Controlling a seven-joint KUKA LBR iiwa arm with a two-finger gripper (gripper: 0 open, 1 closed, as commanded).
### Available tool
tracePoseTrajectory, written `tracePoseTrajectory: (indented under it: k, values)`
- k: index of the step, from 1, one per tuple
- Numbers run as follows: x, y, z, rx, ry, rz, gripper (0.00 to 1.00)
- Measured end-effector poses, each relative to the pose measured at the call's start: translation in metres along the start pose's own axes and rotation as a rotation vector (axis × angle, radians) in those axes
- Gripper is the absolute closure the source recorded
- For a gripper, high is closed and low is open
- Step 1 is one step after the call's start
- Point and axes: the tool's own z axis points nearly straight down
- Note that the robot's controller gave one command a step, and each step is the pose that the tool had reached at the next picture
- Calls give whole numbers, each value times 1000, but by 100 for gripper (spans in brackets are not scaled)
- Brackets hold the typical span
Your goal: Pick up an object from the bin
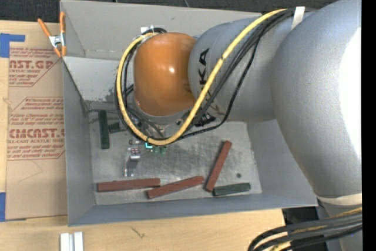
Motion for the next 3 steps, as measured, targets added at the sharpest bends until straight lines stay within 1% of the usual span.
tracePoseTrajectory:
  k: [1,2,3]
  values:
    - [-2,-1,-5,-2,-7,3,100]
    - [-2,-2,-5,-2,-7,3,0]
    - [-2,-2,-5,-2,-7,3,0]
